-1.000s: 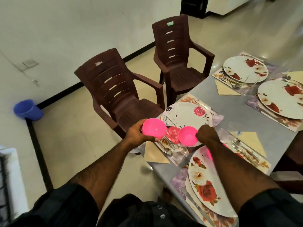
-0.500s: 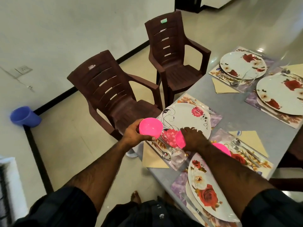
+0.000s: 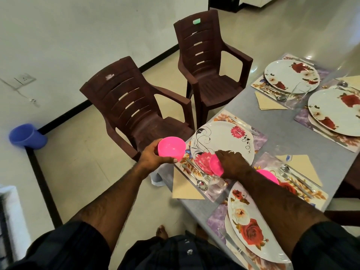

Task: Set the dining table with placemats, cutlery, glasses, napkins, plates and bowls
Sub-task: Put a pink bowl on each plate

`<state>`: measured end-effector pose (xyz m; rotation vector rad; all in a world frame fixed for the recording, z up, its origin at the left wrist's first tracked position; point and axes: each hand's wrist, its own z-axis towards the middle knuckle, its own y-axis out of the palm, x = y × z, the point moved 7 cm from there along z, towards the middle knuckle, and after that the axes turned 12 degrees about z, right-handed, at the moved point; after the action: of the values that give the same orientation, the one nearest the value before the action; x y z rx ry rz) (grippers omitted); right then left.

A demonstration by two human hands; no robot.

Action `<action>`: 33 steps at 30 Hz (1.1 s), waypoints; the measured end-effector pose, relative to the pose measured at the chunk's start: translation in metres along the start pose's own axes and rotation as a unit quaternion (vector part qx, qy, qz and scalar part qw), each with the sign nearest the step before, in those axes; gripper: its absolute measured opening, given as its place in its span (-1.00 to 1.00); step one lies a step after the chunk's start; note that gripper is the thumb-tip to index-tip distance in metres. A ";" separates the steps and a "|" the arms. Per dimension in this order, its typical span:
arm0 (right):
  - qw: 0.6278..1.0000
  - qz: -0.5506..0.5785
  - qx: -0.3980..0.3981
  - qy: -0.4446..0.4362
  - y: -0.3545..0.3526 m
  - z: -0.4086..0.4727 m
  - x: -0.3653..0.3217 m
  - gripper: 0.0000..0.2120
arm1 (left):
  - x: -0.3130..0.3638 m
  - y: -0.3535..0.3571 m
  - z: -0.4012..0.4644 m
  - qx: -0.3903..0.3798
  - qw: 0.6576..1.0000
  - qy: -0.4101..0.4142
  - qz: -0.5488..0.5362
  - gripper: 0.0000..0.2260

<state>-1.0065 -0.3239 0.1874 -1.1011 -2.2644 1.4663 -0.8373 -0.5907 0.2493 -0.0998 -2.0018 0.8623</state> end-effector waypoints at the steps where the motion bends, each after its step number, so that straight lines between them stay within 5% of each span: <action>1: 1.000 -0.003 -0.013 0.004 0.000 0.000 -0.001 0.07 | -0.002 -0.001 0.001 -0.003 1.000 0.002 -0.001 -0.13; 5: 1.000 -0.004 -0.017 0.022 -0.023 0.007 -0.016 0.13 | -0.012 -0.013 0.005 -0.018 1.000 0.016 0.005 -0.08; 11: 0.989 0.112 0.101 -0.003 -0.090 0.043 -0.113 -0.33 | -0.050 -0.058 0.005 -0.013 1.000 0.020 0.006 -0.09; 16: 0.937 0.338 0.039 -0.081 -0.078 0.097 -0.261 -0.77 | -0.123 -0.125 0.007 0.021 0.999 0.000 -0.031 -0.07; 19: 0.901 0.427 0.028 -0.070 -0.067 0.136 -0.344 -0.73 | -0.180 -0.180 0.009 0.050 0.998 -0.014 -0.032 -0.04; 25: 0.908 0.412 -0.020 -0.072 -0.053 0.211 -0.513 -0.90 | -0.286 -0.316 0.004 0.079 0.996 -0.048 -0.003 -0.04; 33: 0.877 0.476 -0.063 -0.028 -0.081 0.301 -0.639 -0.92 | -0.357 -0.442 0.058 0.112 0.993 -0.041 -0.015 0.02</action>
<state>-0.7679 -0.9916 0.2419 -2.4633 -1.9032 1.6235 -0.5650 -1.0924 0.2414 0.0953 -1.9628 1.0816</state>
